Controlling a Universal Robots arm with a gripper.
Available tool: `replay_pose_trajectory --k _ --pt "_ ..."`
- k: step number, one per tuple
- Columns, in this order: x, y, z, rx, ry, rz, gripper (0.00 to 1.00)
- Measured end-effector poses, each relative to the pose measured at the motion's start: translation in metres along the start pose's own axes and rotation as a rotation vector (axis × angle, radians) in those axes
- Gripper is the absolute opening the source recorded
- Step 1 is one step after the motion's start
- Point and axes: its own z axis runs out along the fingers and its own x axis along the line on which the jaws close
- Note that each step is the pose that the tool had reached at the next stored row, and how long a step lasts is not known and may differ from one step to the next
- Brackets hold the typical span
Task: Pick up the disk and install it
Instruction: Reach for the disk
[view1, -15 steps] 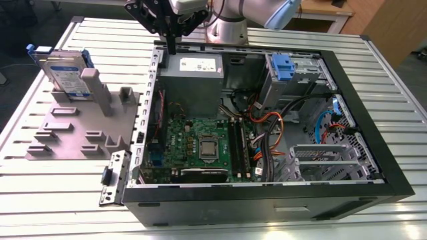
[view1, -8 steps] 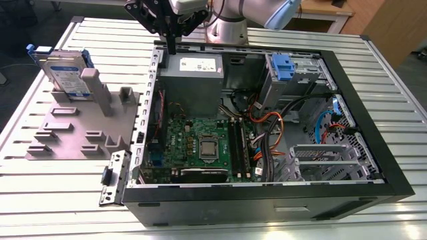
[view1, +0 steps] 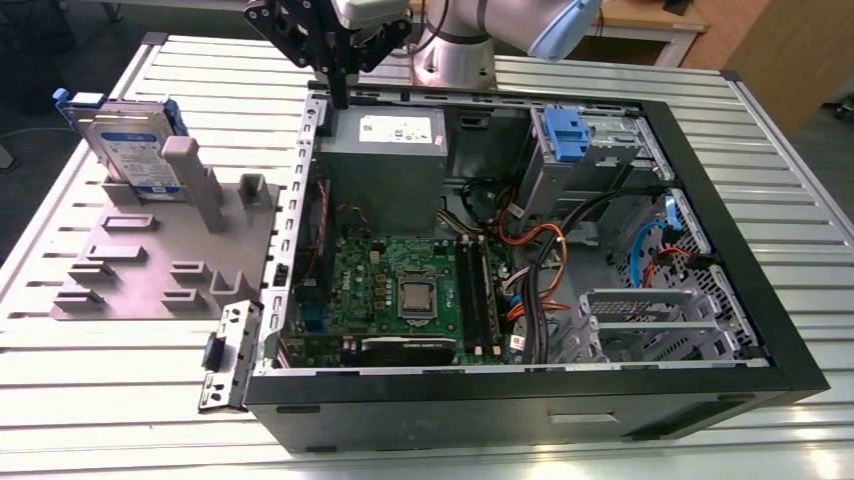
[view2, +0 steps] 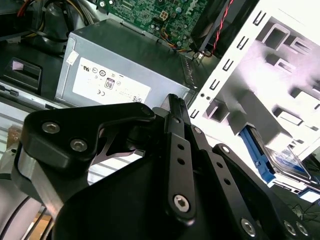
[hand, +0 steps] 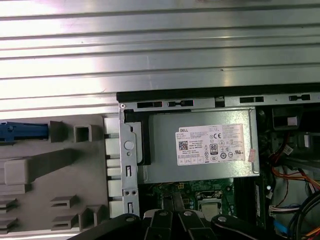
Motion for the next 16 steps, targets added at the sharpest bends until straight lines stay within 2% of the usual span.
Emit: replay_pose_trajectory --k 6,7,8,16 --pt "0.0005 -0.0001 0.0004 0.0 0.0004 0.0 0.11" --pt "0.003 -0.0004 0.0029 0.0003 0.0043 0.0 0.11" --pt "0.0039 -0.0005 0.0036 0.0003 0.0047 0.0 0.11" --pt "0.0066 -0.0007 0.0036 0.0003 0.0046 0.0 0.11"
